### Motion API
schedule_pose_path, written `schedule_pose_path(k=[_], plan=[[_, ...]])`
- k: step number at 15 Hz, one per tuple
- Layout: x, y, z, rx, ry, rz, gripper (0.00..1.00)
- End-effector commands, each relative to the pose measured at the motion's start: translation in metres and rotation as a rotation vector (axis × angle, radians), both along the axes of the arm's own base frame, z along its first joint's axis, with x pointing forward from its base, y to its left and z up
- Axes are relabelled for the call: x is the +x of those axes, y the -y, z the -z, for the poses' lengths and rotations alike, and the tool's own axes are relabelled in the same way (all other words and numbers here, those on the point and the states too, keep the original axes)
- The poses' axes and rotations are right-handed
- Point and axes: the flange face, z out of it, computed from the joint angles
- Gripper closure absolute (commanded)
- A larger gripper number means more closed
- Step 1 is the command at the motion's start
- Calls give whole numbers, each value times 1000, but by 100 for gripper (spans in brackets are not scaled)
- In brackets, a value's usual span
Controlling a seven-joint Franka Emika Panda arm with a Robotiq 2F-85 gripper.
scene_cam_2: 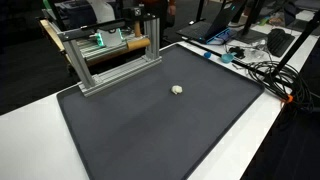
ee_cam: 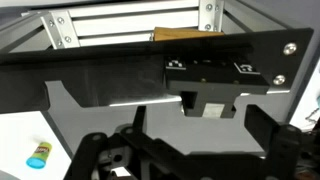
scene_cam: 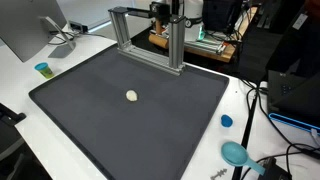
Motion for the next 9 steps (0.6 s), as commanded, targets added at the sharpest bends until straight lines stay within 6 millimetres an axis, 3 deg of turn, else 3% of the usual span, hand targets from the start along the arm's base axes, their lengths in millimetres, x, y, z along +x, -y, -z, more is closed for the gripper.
schedule_pose_path(k=[1,4,9], plan=[[-2,0,8,2,-21,-1,0],[-2,-1,18,3,-48,-1,0],[-3,-3,13,24,-36,-11,0]])
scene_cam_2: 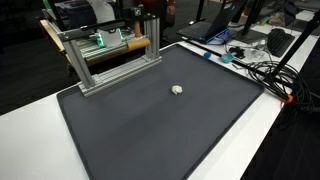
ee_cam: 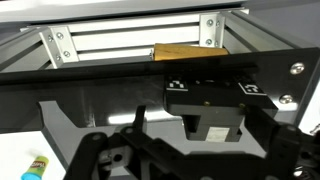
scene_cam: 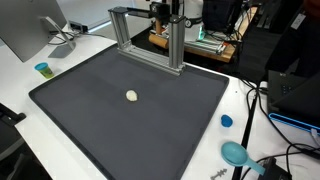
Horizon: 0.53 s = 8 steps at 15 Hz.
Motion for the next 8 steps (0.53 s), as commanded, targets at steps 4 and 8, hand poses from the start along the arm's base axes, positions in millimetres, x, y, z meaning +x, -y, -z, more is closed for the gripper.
schedule_pose_path(k=[4,8], plan=[[-20,0,-56,2,90,3,0],[-15,0,-63,-6,108,0,0]])
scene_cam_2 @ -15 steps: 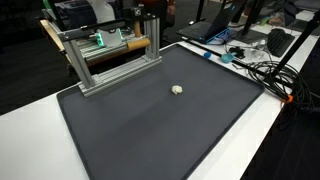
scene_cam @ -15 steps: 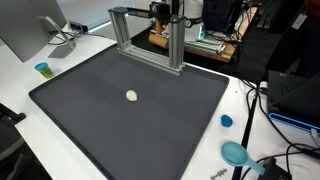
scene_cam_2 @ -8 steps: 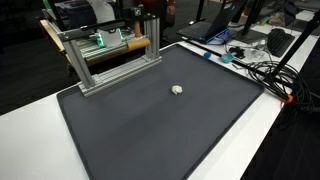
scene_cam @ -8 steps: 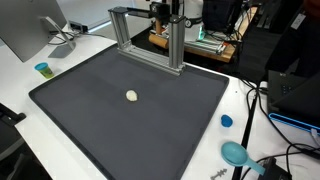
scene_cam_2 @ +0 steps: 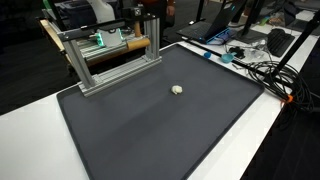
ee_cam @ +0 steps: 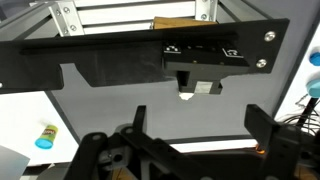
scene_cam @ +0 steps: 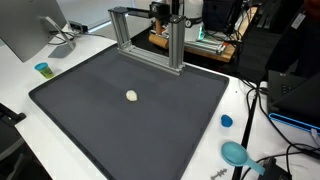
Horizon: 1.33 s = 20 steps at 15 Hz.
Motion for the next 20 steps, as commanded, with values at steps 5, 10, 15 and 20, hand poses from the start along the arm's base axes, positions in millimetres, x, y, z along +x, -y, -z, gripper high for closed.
schedule_pose_path(k=[5,10,15,20], plan=[[-5,0,-4,0,10,0,0],[-11,-33,-16,-214,-70,213,0],[-12,-44,-15,-225,-100,219,0],[-12,-43,-16,-228,-101,226,0]])
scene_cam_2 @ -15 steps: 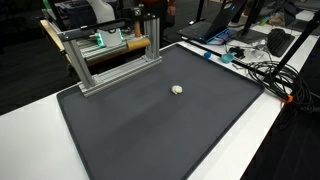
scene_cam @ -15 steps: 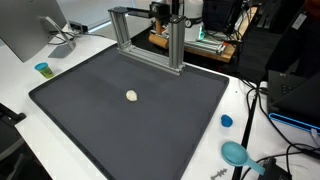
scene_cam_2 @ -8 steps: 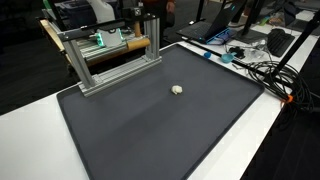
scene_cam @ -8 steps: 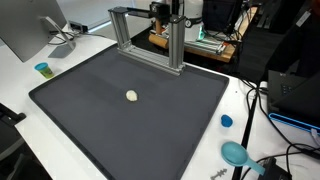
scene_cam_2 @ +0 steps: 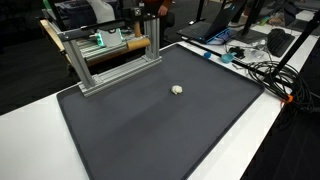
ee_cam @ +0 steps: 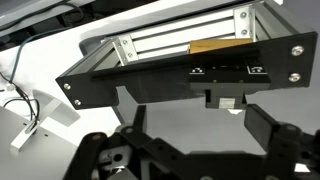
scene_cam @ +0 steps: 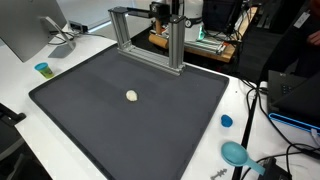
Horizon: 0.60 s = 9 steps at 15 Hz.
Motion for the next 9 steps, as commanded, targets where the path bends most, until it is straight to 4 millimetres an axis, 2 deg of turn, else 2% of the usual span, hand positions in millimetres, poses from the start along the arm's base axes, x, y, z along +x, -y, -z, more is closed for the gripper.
schedule_pose_path(k=[1,4,9], plan=[[0,0,-1,0,-1,0,0],[5,-4,3,57,12,-45,0],[20,-24,13,185,77,-123,0]])
